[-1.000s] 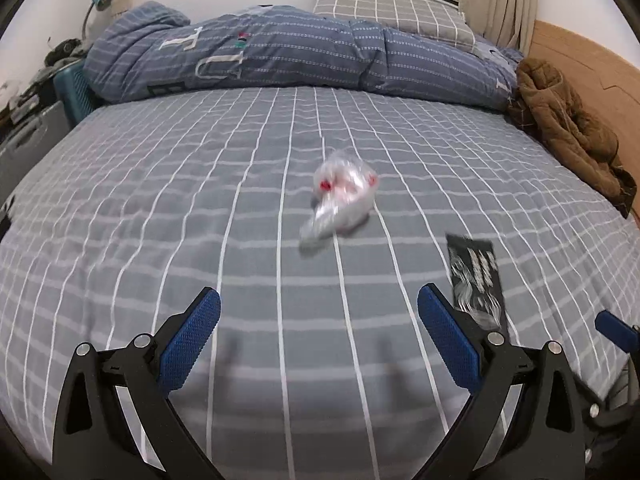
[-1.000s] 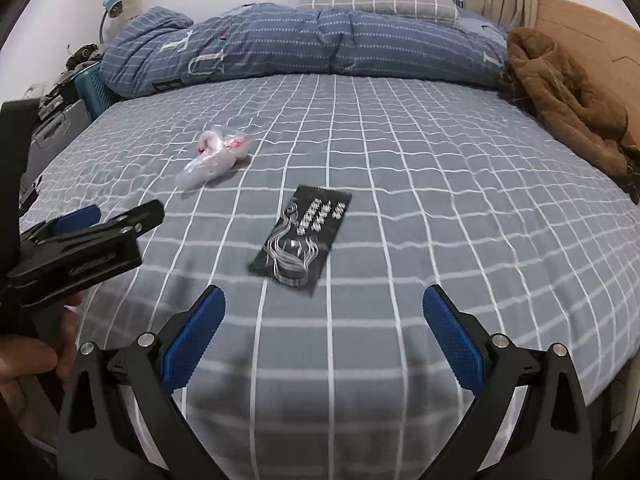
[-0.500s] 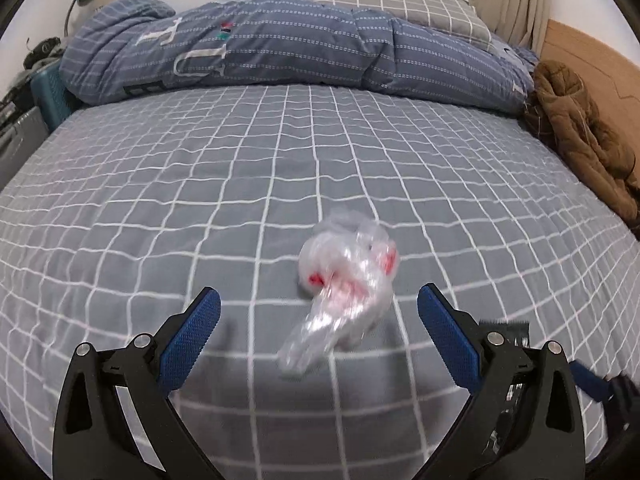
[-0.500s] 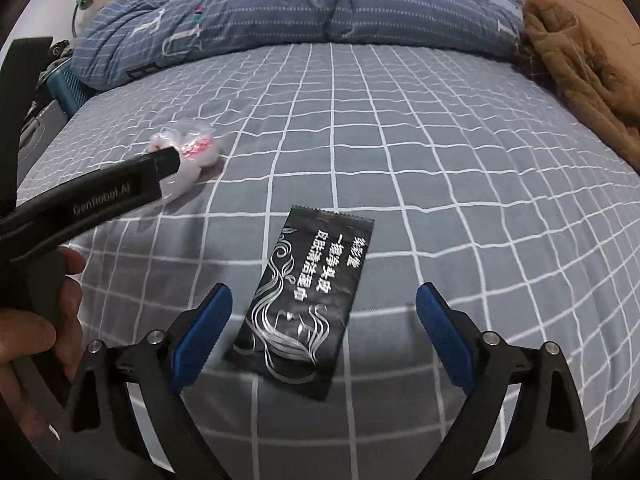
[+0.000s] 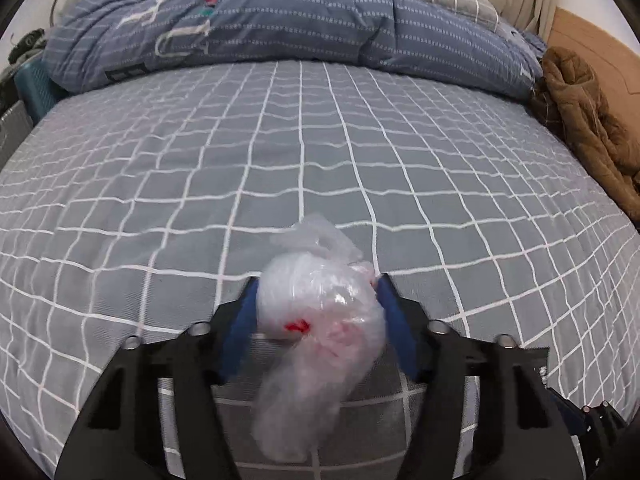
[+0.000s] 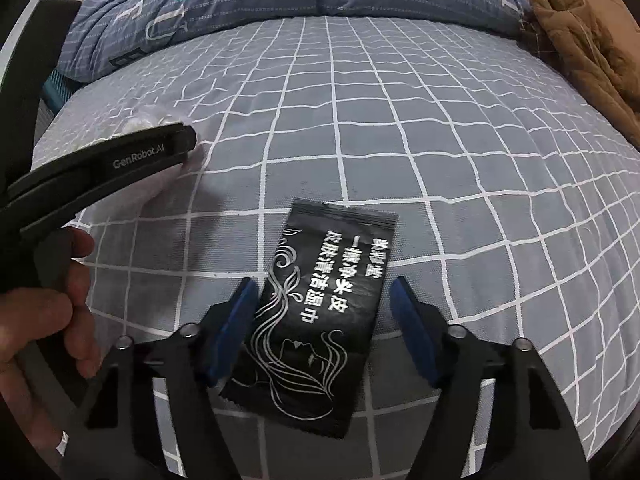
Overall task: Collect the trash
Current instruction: 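Grasp the clear plastic bag with the left tool while the right tool grasps the black packet, then lift the plastic bag and black packet and carry both over the black bin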
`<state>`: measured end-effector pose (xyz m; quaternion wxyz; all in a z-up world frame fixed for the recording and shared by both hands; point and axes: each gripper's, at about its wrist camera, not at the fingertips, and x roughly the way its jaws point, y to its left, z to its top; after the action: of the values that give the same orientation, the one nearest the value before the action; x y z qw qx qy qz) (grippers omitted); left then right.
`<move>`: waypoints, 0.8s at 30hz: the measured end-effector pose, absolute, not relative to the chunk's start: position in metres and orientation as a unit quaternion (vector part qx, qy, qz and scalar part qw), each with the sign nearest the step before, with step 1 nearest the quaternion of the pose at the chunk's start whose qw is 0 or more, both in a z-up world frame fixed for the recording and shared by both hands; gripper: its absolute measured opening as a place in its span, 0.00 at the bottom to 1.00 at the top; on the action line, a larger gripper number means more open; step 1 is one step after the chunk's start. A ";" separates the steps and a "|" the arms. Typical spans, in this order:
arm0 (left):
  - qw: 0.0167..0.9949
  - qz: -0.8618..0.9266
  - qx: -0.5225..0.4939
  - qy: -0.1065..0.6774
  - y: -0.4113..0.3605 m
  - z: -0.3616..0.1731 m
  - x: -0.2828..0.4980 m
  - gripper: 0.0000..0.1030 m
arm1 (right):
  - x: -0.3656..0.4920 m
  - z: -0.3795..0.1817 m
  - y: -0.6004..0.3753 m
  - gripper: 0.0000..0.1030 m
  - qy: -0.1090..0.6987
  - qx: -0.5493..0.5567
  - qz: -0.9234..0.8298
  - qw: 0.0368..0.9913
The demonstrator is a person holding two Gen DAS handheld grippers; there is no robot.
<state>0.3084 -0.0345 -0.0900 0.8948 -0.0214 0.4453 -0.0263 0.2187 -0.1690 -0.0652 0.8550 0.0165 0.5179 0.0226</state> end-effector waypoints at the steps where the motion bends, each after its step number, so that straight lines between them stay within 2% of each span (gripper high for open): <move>1: 0.895 -0.027 -0.020 0.444 -0.034 -0.090 0.308 0.54 | 0.219 -0.065 -0.168 0.57 0.517 0.016 0.024 0.856; 13: 0.894 -0.028 -0.026 0.446 -0.029 -0.083 0.296 0.53 | 0.219 -0.061 -0.164 0.38 0.509 0.009 0.036 0.860; 24: 0.895 -0.025 -0.048 0.443 -0.020 -0.071 0.269 0.53 | 0.211 -0.042 -0.168 0.38 0.487 0.015 0.047 0.872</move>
<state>0.2694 -0.0199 -0.0711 0.8948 -0.0483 0.4431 -0.0251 0.2114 -0.1683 -0.0420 0.8723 0.0149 0.4865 0.0473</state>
